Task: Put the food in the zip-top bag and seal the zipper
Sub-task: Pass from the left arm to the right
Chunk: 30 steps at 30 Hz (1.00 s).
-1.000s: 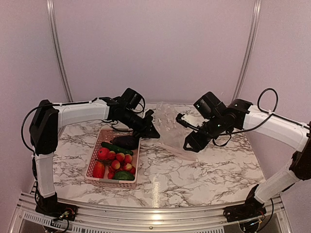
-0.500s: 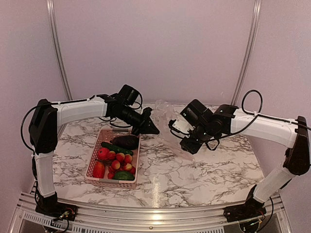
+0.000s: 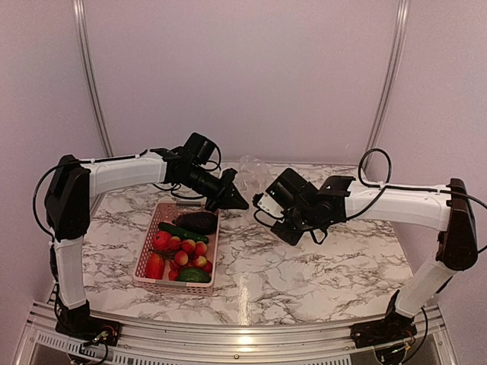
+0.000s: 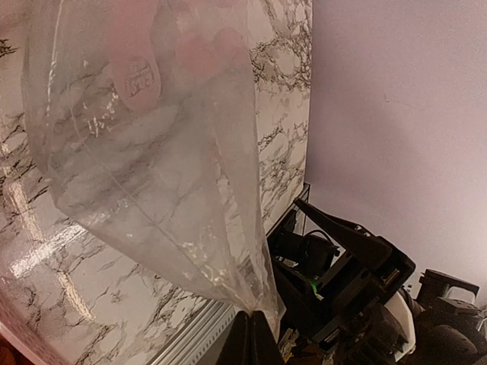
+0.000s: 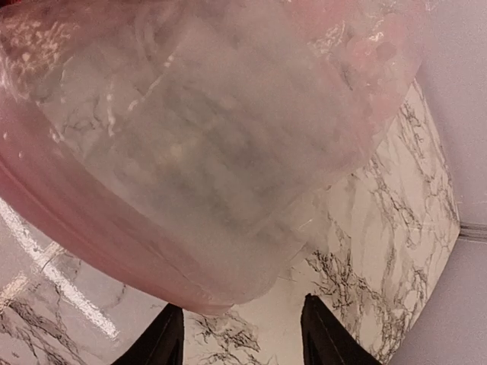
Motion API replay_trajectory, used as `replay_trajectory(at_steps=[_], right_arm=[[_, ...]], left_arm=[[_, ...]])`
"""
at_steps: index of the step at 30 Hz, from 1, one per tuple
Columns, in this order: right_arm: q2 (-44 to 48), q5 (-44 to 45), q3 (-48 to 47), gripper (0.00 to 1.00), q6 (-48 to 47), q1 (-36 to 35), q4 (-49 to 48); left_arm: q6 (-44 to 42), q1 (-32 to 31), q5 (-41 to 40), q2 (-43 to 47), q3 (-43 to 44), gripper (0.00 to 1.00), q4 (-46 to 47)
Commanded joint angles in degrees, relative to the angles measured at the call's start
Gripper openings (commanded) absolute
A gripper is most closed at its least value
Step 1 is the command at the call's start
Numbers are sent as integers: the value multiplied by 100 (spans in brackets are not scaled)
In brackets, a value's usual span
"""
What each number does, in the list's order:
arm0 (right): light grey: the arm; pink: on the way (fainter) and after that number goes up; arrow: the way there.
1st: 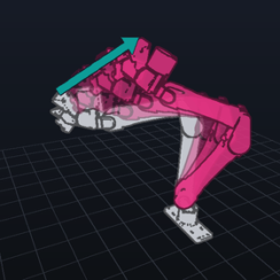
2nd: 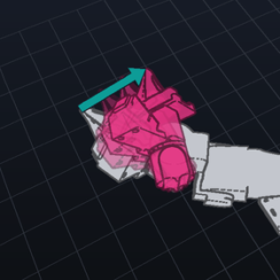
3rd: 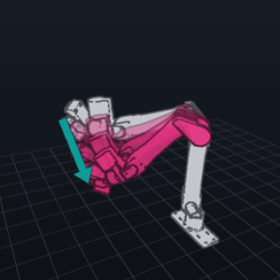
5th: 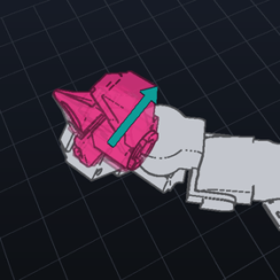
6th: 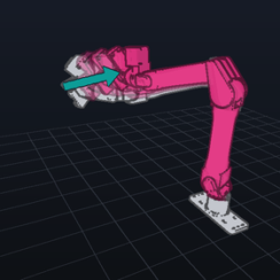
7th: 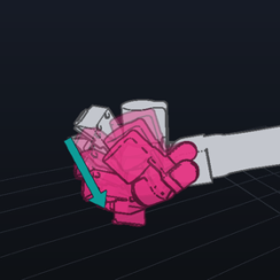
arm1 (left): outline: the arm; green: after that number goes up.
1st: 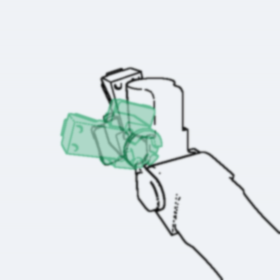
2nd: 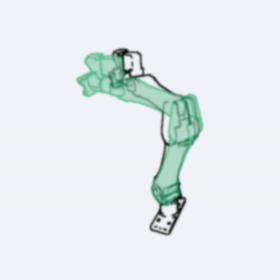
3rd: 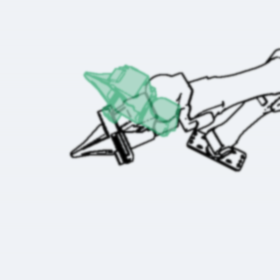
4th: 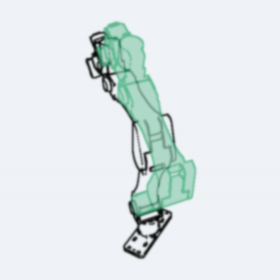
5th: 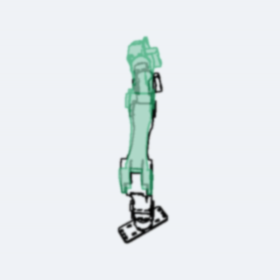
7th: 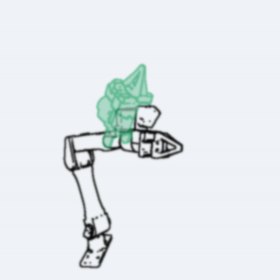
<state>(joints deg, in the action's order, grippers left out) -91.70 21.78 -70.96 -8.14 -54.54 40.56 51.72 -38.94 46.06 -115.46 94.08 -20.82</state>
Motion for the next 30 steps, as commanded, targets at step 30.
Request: replay_trajectory(at_steps=[30], right_arm=[[546,918,1658,35,-506,-32,-3283]], left_arm=[[538,220,404,291,-404,0,715]])
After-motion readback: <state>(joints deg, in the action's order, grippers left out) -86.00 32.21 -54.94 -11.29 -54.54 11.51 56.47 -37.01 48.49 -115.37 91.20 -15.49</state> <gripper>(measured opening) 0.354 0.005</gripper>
